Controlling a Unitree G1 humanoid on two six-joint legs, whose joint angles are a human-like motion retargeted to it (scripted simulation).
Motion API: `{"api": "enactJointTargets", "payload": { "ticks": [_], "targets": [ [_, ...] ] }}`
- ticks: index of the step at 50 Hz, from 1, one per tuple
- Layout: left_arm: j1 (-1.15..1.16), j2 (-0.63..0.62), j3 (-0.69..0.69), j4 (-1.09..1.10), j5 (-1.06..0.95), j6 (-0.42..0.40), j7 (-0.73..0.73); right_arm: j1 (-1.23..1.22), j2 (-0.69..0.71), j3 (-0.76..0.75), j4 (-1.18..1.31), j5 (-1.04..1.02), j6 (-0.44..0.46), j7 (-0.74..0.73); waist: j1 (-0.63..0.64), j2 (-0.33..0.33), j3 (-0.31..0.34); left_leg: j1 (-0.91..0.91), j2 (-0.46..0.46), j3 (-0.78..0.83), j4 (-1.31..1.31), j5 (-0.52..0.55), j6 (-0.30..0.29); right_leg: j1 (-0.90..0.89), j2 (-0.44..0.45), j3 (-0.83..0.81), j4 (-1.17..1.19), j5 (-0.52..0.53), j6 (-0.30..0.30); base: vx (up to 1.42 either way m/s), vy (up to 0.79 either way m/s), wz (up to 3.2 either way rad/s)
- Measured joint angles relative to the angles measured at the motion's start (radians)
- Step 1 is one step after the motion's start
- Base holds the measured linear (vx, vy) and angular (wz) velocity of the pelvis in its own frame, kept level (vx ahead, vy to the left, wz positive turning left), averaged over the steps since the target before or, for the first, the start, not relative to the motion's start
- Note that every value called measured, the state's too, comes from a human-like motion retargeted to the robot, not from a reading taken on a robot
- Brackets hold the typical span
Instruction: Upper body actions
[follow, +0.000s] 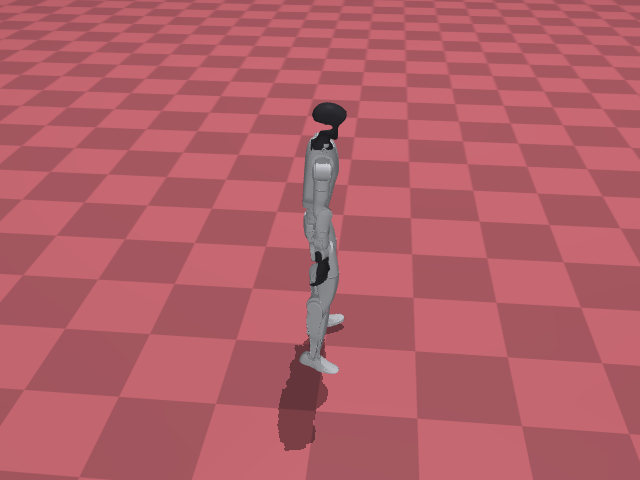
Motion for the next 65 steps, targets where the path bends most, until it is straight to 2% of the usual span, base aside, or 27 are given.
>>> {"api": "enactJointTargets", "payload": {
  "ticks": [7, 10, 13, 18, 25, 30, 36, 40, 45, 49, 53, 58, 60, 63, 65],
  "targets": [
    [-0.076, 0.032, -0.006, -0.044, 0.005, -0.013, 0.0, -0.069, -0.025, 0.002, -0.021, 0.007, -0.011, -0.045, 0.014, 0.002, 0.083, -0.079, 0.034, 0.027, 0.044, 0.003, -0.009, -0.094, -0.016, 0.046, 0.056, -0.002, 0.006, -0.2, -0.07, -0.19],
    [-0.113, 0.041, 0.03, -0.059, 0.027, -0.02, 0.023, -0.109, -0.032, -0.003, -0.021, -0.002, -0.009, -0.052, 0.023, -0.001, 0.094, -0.145, 0.054, 0.037, 0.075, -0.004, -0.015, -0.169, -0.012, 0.076, 0.093, -0.013, 0.004, -0.25, -0.11, -0.17],
    [-0.181, 0.053, 0.075, -0.082, -0.015, -0.017, 0.053, -0.166, -0.042, -0.008, -0.039, -0.01, -0.01, -0.067, 0.015, -0.005, 0.144, -0.225, 0.077, 0.024, 0.141, -0.024, -0.019, -0.245, 0.004, 0.086, 0.14, -0.028, -0.011, -0.33, -0.17, 0.02],
    [-0.326, 0.102, 0.06, -0.117, -0.111, -0.022, 0.054, -0.273, -0.077, -0.006, -0.087, -0.007, -0.04, -0.131, 0.05, -0.009, 0.233, -0.418, 0.134, 0.004, 0.347, -0.096, -0.02, -0.408, 0.015, 0.107, 0.274, -0.07, -0.016, -0.31, -0.18, -0.21],
    [-0.506, 0.167, 0.018, -0.196, -0.076, -0.049, 0.089, -0.447, -0.127, -0.03, -0.146, -0.071, -0.087, -0.227, 0.092, 0.012, 0.322, -0.736, 0.238, -0.025, 0.716, -0.222, -0.013, -0.683, 0.064, 0.13, 0.559, -0.17, -0.044, -0.26, -0.11, -0.26],
    [-0.669, 0.183, -0.024, -0.2, -0.039, -0.065, 0.094, -0.543, -0.181, -0.028, -0.203, -0.042, -0.131, -0.249, 0.13, 0.003, 0.337, -0.961, 0.266, -0.029, 0.944, -0.274, 0.012, -0.921, 0.062, 0.147, 0.807, -0.244, -0.075, -0.22, -0.09, 0.0],
    [-0.876, 0.281, -0.114, -0.258, 0.029, -0.076, 0.081, -0.711, -0.309, 0.037, -0.297, -0.033, -0.211, -0.243, 0.157, 0.004, 0.345, -1.252, 0.299, -0.02, 1.225, -0.377, 0.064, -1.231, 0.096, 0.15, 1.106, -0.324, -0.139, -0.22, -0.02, -0.11],
    [-0.958, 0.343, -0.136, -0.293, 0.057, -0.074, 0.112, -0.807, -0.361, 0.078, -0.342, -0.023, -0.256, -0.22, 0.17, 0.004, 0.35, -1.414, 0.32, -0.038, 1.409, -0.435, 0.091, -1.397, 0.116, 0.132, 1.291, -0.37, -0.181, -0.11, 0.03, -0.3],
    [-0.996, 0.375, -0.166, -0.314, 0.061, -0.084, 0.154, -0.864, -0.385, 0.123, -0.368, 0.057, -0.313, -0.206, 0.176, -0.03, 0.356, -1.554, 0.355, -0.019, 1.63, -0.497, 0.123, -1.558, 0.092, 0.128, 1.532, -0.434, -0.232, -0.02, 0.0, -0.03],
    [-0.94, 0.386, -0.186, -0.335, 0.084, -0.085, 0.186, -0.856, -0.368, 0.183, -0.357, 0.078, -0.334, -0.209, 0.175, -0.073, 0.356, -1.56, 0.385, 0.028, 1.779, -0.553, 0.16, -1.611, 0.08, 0.148, 1.717, -0.49, -0.274, 0.04, 0.0, -0.17],
    [-0.88, 0.393, -0.187, -0.343, 0.104, -0.084, 0.206, -0.841, -0.342, 0.239, -0.328, 0.083, -0.346, -0.238, 0.168, -0.114, 0.356, -1.56, 0.408, 0.08, 1.915, -0.606, 0.208, -1.651, 0.058, 0.143, 1.875, -0.534, -0.343, 0.04, 0.02, -0.08],
    [-0.833, 0.385, -0.159, -0.33, 0.088, -0.088, 0.22, -0.826, -0.314, 0.259, -0.292, 0.077, -0.346, -0.273, 0.157, -0.129, 0.356, -1.56, 0.409, 0.112, 1.978, -0.636, 0.249, -1.66, 0.056, 0.154, 1.943, -0.554, -0.35, 0.01, 0.08, -0.03],
    [-0.83, 0.375, -0.132, -0.316, 0.089, -0.09, 0.228, -0.826, -0.294, 0.234, -0.273, 0.061, -0.336, -0.269, 0.155, -0.129, 0.356, -1.56, 0.4, 0.109, 1.961, -0.632, 0.248, -1.652, 0.061, 0.15, 1.927, -0.552, -0.349, 0.03, -0.02, 0.06],
    [-0.854, 0.377, -0.111, -0.3, 0.095, -0.117, 0.197, -0.846, -0.284, 0.186, -0.249, 0.044, -0.321, -0.258, 0.162, -0.11, 0.356, -1.56, 0.38, 0.07, 1.861, -0.583, 0.214, -1.615, 0.07, 0.124, 1.827, -0.528, -0.347, 0.03, -0.15, 0.15],
    [-0.884, 0.394, -0.11, -0.299, 0.095, -0.133, 0.172, -0.873, -0.297, 0.159, -0.244, 0.039, -0.31, -0.254, 0.171, -0.087, 0.356, -1.56, 0.375, 0.034, 1.757, -0.537, 0.187, -1.585, 0.09, 0.113, 1.713, -0.494, -0.316, -0.07, -0.14, 0.07]
  ]
}}
